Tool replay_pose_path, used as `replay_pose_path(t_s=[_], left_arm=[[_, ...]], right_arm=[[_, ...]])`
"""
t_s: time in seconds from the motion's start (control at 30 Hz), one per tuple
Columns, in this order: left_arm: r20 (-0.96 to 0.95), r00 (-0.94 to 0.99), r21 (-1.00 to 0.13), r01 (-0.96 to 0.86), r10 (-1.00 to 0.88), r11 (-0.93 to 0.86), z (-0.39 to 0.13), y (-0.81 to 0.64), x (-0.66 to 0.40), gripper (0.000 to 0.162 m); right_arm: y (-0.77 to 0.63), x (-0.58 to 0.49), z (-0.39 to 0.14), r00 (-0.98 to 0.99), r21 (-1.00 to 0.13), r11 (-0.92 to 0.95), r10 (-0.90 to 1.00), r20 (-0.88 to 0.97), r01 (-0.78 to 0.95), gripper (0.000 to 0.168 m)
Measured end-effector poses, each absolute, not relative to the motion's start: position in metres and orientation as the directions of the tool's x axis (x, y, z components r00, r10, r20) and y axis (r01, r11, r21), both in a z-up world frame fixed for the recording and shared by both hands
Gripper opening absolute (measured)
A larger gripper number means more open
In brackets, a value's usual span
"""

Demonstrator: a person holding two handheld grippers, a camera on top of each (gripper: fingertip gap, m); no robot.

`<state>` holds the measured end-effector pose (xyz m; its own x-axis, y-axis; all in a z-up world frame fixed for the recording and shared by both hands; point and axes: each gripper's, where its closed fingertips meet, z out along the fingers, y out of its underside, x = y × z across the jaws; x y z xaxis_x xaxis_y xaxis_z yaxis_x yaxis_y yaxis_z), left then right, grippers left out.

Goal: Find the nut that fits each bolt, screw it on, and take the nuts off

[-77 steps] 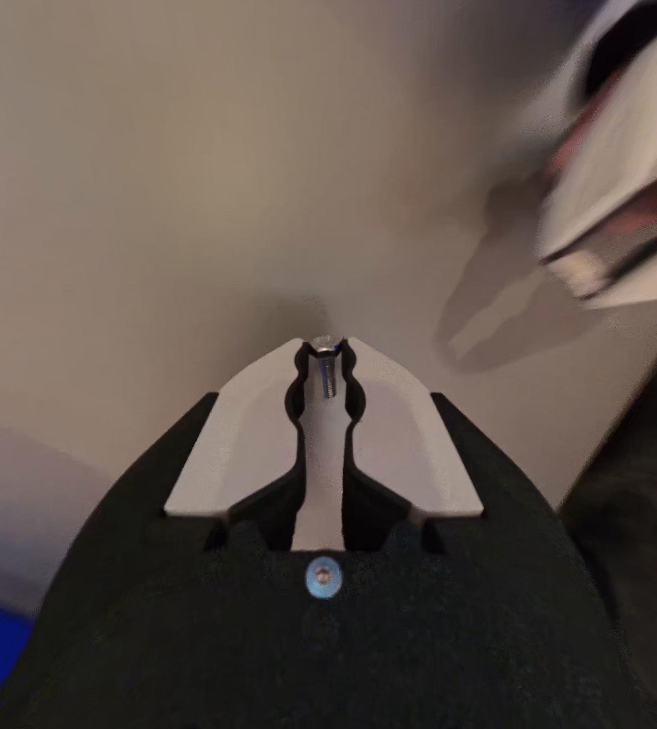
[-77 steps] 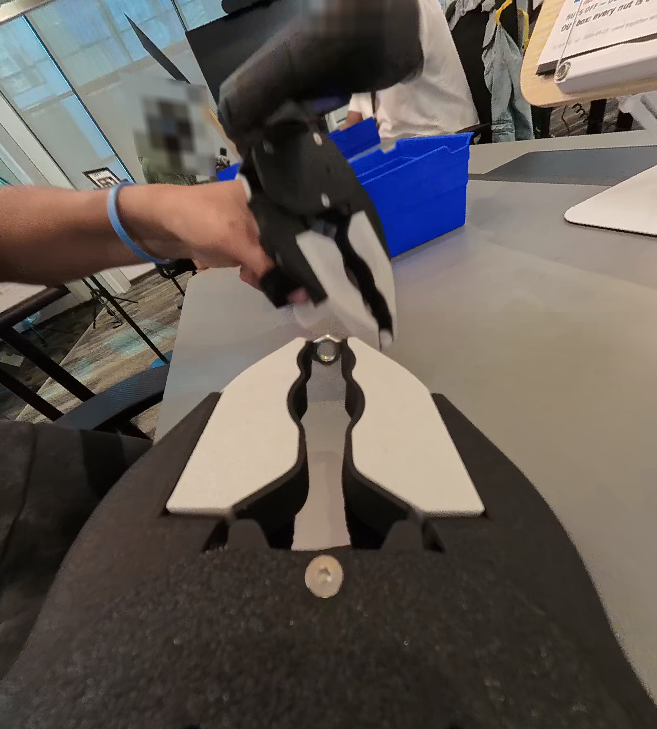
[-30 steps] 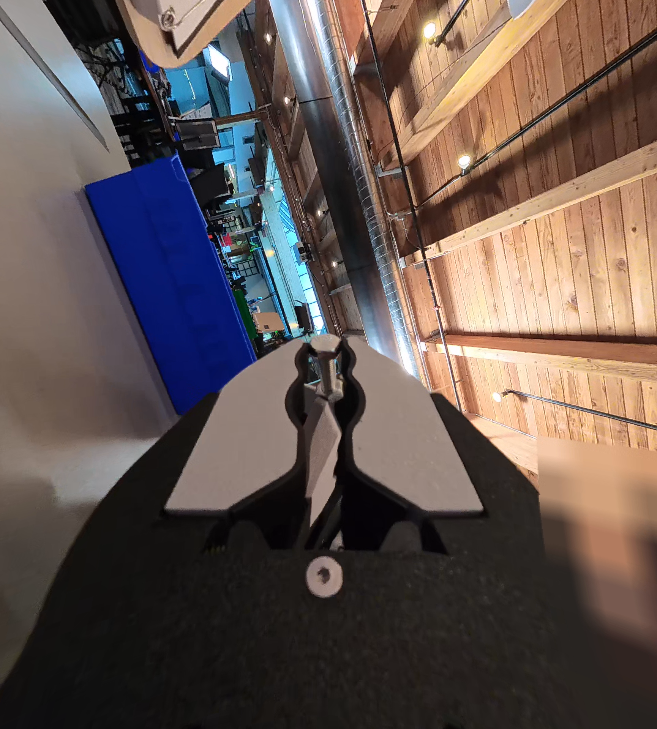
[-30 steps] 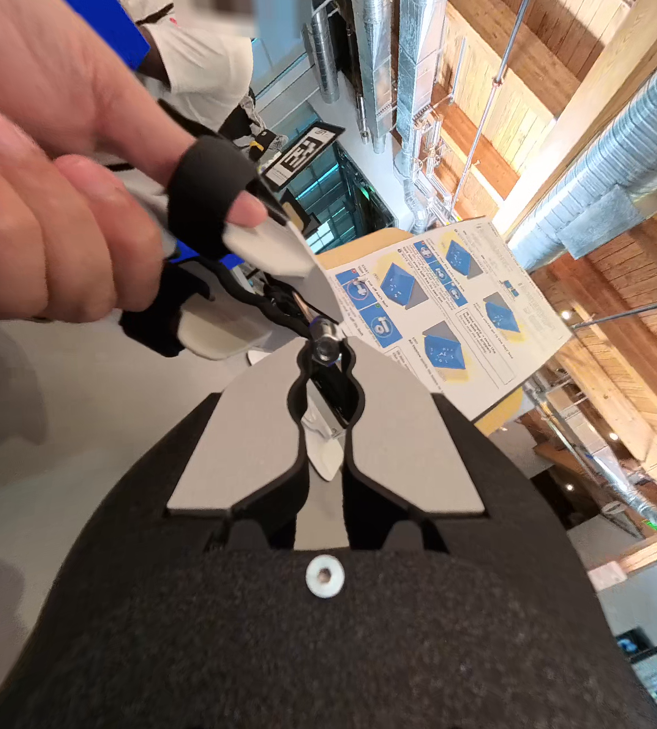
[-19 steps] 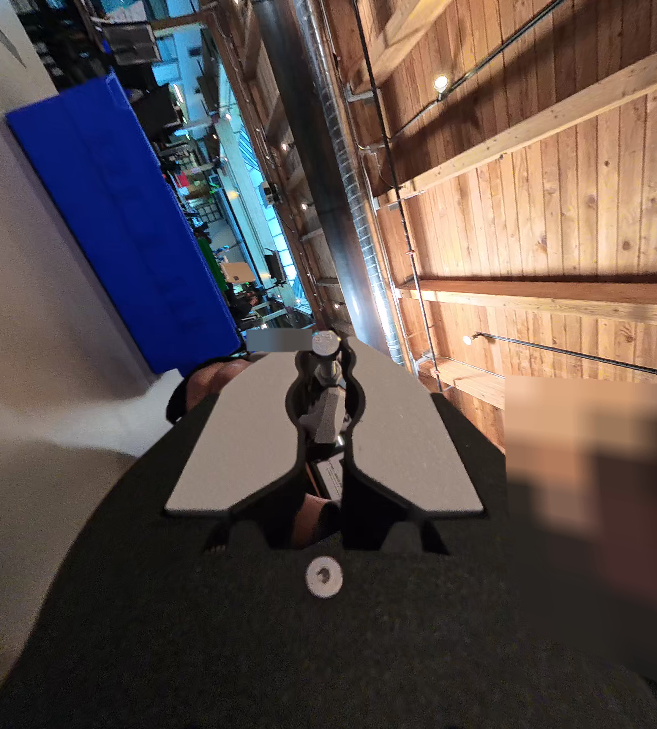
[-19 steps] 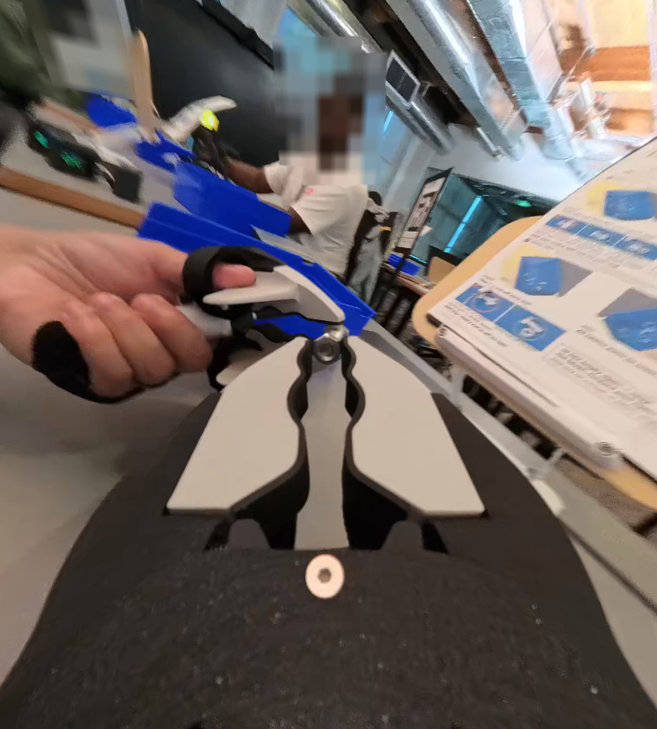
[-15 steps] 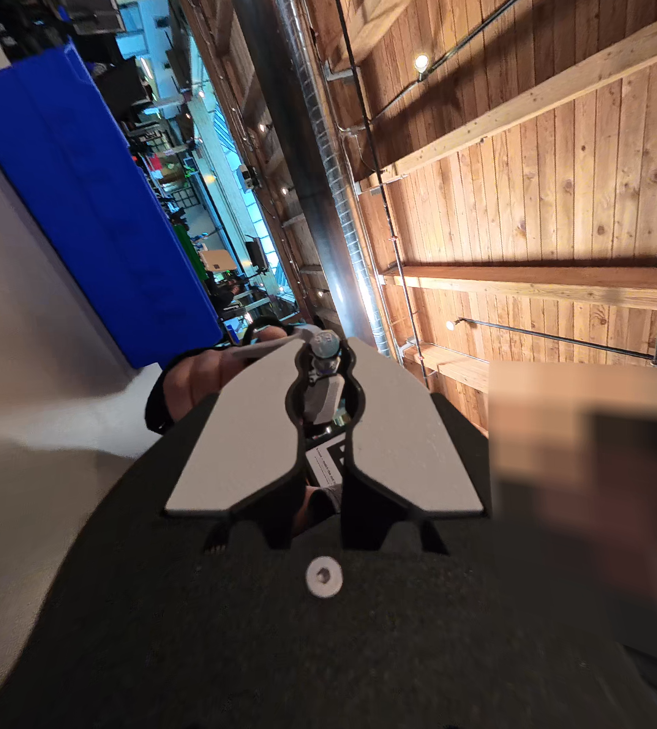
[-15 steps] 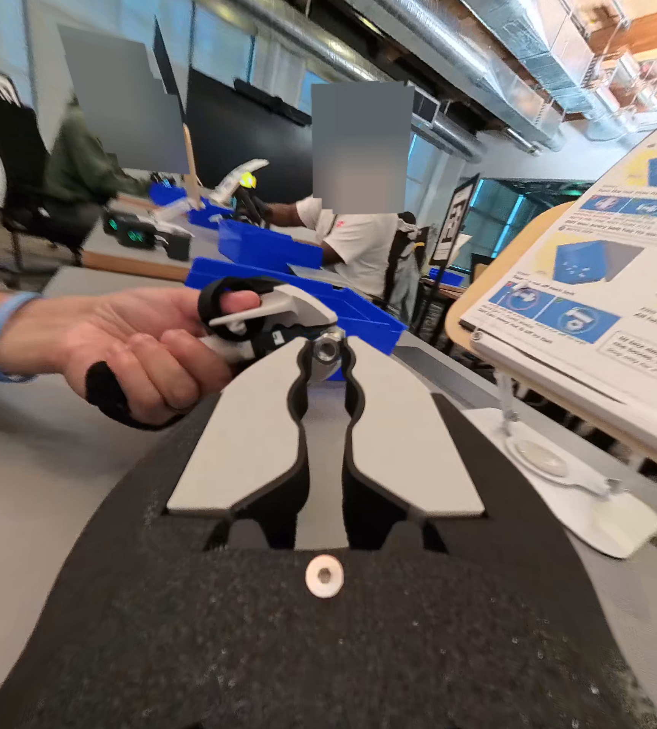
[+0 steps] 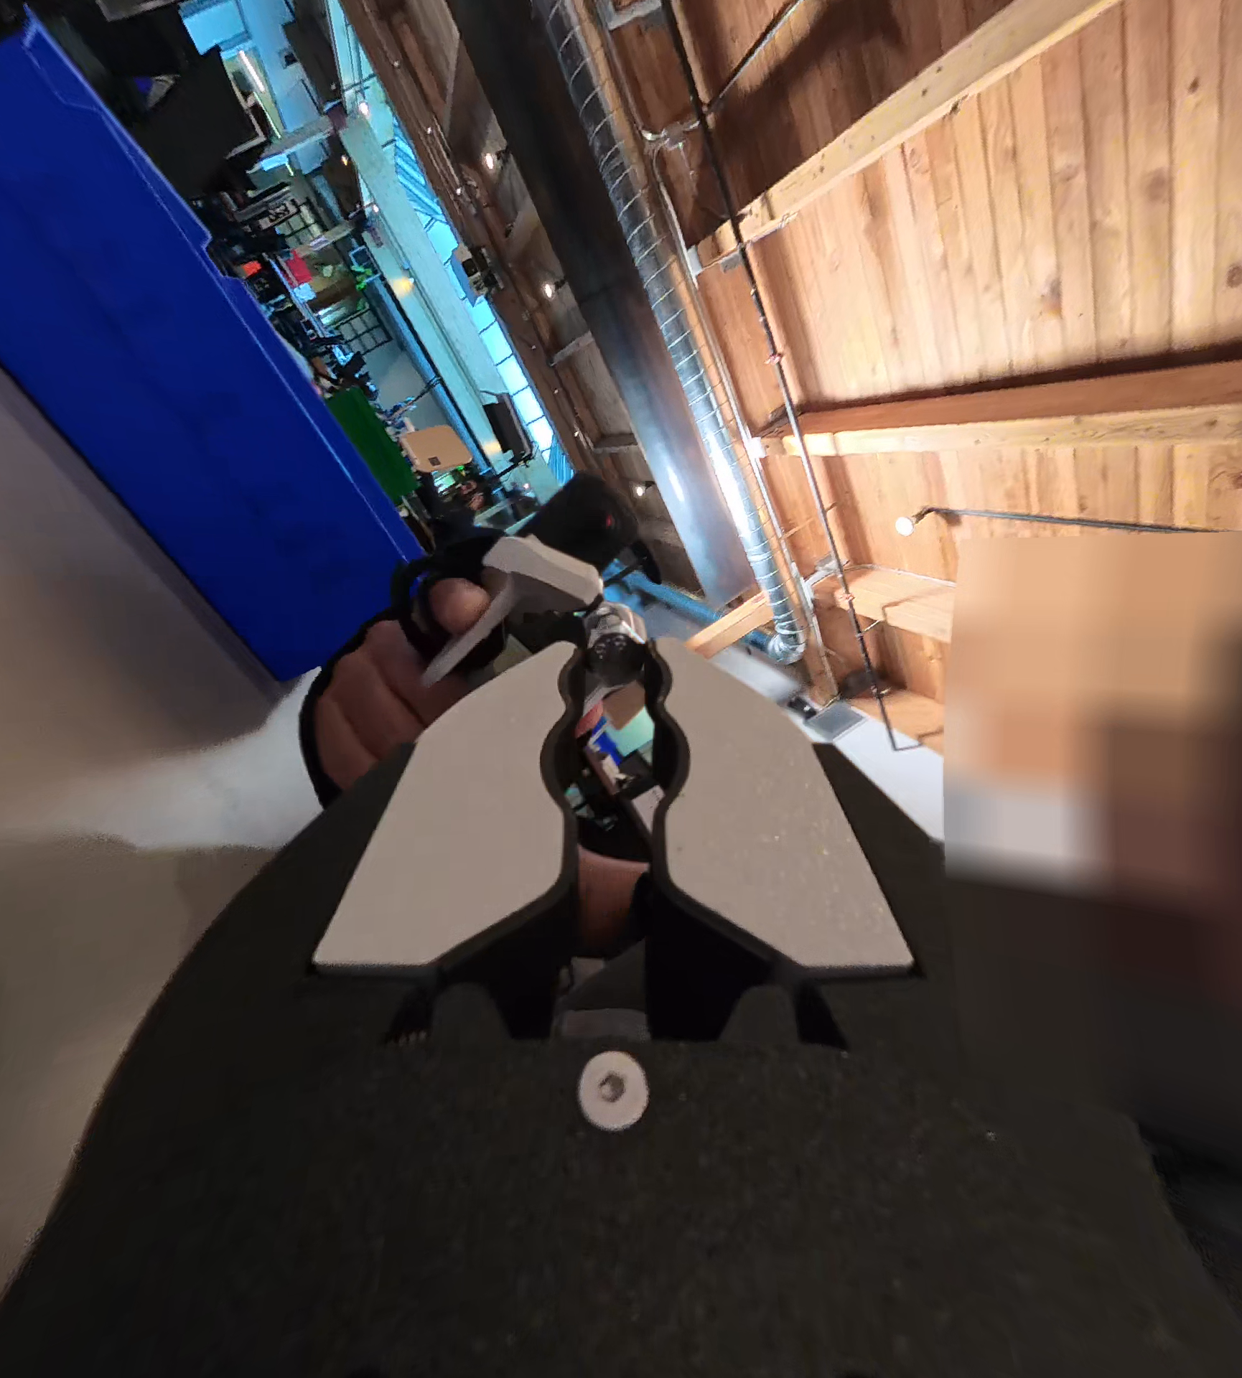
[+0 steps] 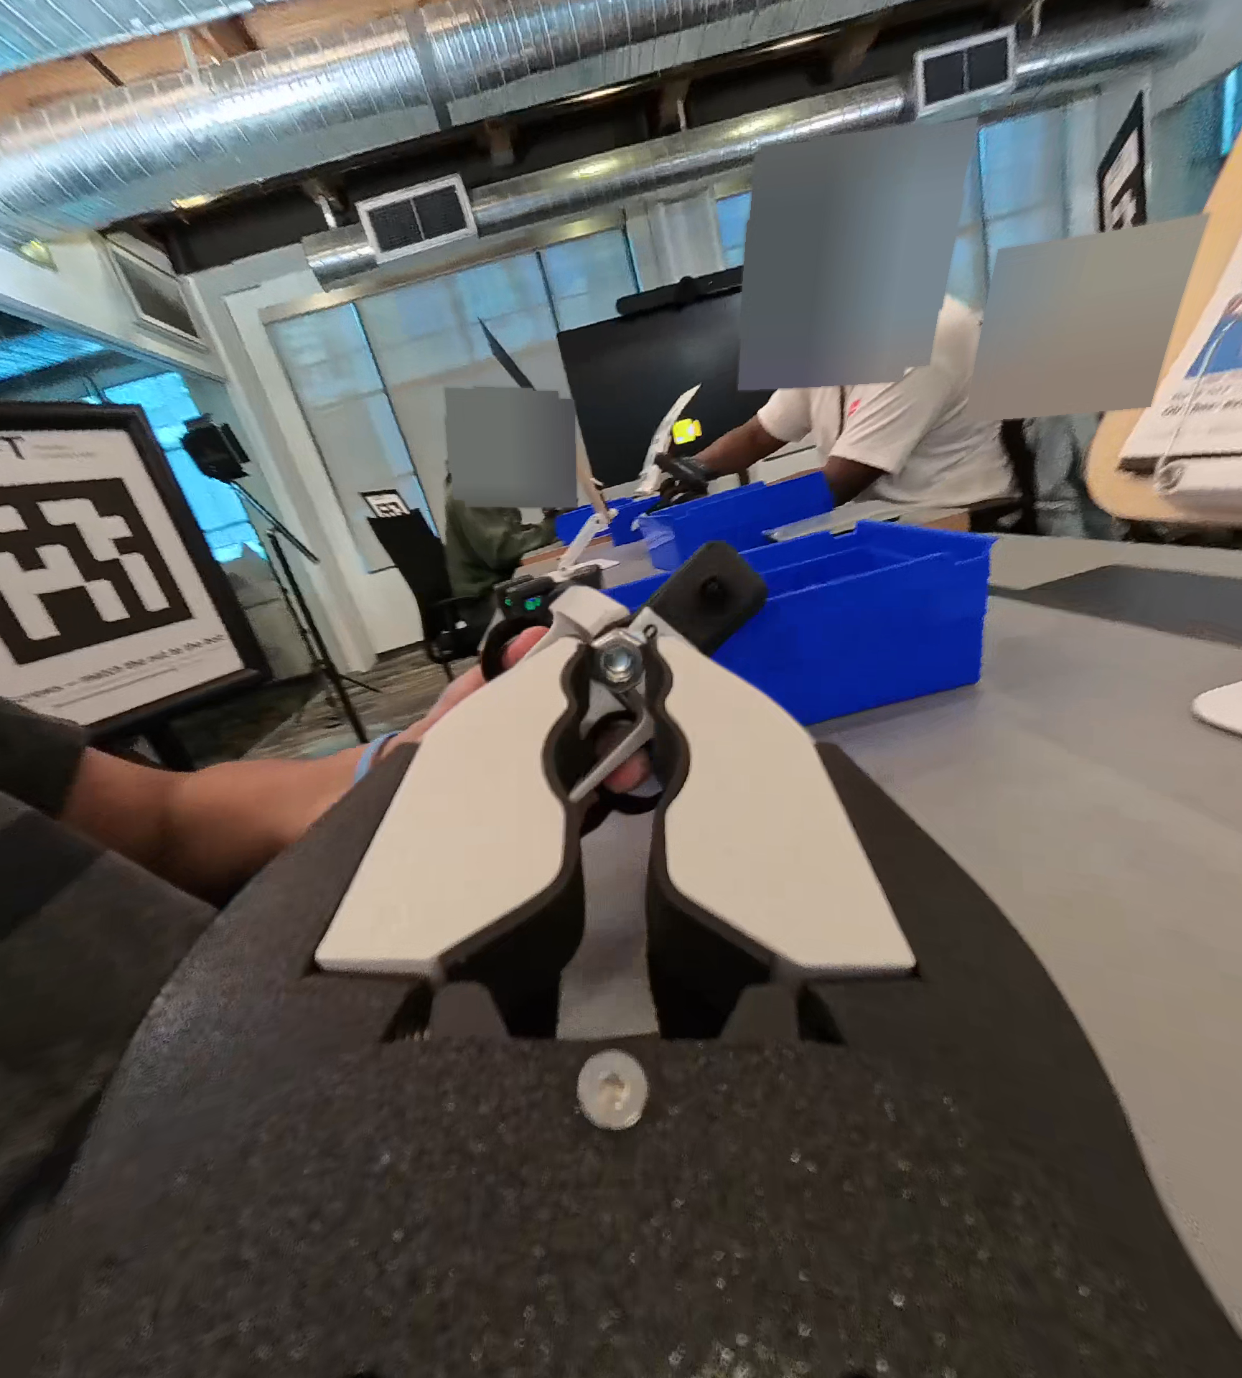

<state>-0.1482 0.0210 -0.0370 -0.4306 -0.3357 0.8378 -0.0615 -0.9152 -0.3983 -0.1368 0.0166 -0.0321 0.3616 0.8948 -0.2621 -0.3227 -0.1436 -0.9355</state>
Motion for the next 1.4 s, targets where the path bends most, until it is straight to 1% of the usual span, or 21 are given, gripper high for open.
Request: replay_pose_path(t_s=[0.13,0.23,0.4,0.53,0.6,0.73,0.8,0.9,1.0,1.07,1.13,1.23,1.33,1.4], left_arm=[[0.819,-0.405,-0.463,-0.047,-0.407,-0.885,-0.037,0.019,-0.148,0.014],[0.801,-0.358,-0.523,-0.026,-0.48,-0.852,-0.041,0.02,-0.146,0.014],[0.691,-0.209,-0.708,-0.004,-0.692,-0.706,-0.049,0.024,-0.144,0.014],[0.51,-0.092,-0.86,-0.034,-0.855,-0.509,-0.056,0.023,-0.142,0.014],[0.384,-0.038,-0.922,-0.067,-0.922,-0.381,-0.06,0.022,-0.142,0.014],[0.13,0.022,-0.979,-0.158,-0.991,-0.132,-0.072,0.019,-0.142,0.014],[0.044,0.022,-0.981,-0.187,-0.999,-0.048,-0.076,0.016,-0.142,0.014],[-0.021,0.024,-0.979,-0.202,-0.999,0.016,-0.076,0.014,-0.141,0.014],[-0.021,0.015,-0.98,-0.2,-1.0,0.017,-0.074,0.013,-0.141,0.014],[-0.003,0.026,-0.984,-0.18,-1.0,-0.002,-0.071,0.015,-0.142,0.014],[0.021,0.032,-0.986,-0.167,-0.999,-0.026,-0.07,0.019,-0.144,0.014],[0.119,-0.01,-0.99,-0.08,-0.993,-0.118,-0.058,0.02,-0.149,0.014],[0.157,-0.012,-0.986,-0.059,-0.987,-0.156,-0.056,0.024,-0.153,0.014],[0.182,0.001,-0.981,-0.066,-0.983,-0.181,-0.059,0.028,-0.154,0.014]], right_arm=[[0.017,-0.136,-0.033,0.318,-0.914,-0.205,0.892,-0.321,-0.349,0.014],[0.019,-0.135,-0.038,0.265,-0.869,-0.318,0.862,-0.432,-0.38,0.014],[0.025,-0.132,-0.049,0.158,-0.735,-0.54,0.751,-0.641,-0.41,0.014],[0.027,-0.131,-0.056,0.064,-0.587,-0.683,0.627,-0.777,-0.435,0.014],[0.027,-0.131,-0.061,-0.002,-0.483,-0.761,0.537,-0.844,-0.434,0.014],[0.027,-0.131,-0.072,-0.075,-0.299,-0.867,0.356,-0.932,-0.399,0.014],[0.024,-0.131,-0.077,-0.097,-0.249,-0.897,0.303,-0.948,-0.366,0.014],[0.021,-0.131,-0.081,-0.086,-0.247,-0.908,0.291,-0.953,-0.337,0.014],[0.02,-0.131,-0.078,-0.069,-0.279,-0.904,0.317,-0.946,-0.325,0.015],[0.016,-0.133,-0.076,-0.064,-0.304,-0.906,0.337,-0.939,-0.296,0.016],[0.008,-0.138,-0.069,-0.111,-0.311,-0.914,0.348,-0.931,-0.259,0.016],[0.008,-0.141,-0.071,-0.069,-0.361,-0.898,0.388,-0.919,-0.251,0.018],[0.008,-0.139,-0.072,-0.057,-0.391,-0.887,0.416,-0.908,-0.246,0.024],[0.015,-0.135,-0.078,0.014,-0.435,-0.86,0.448,-0.894,-0.267,0.023]])
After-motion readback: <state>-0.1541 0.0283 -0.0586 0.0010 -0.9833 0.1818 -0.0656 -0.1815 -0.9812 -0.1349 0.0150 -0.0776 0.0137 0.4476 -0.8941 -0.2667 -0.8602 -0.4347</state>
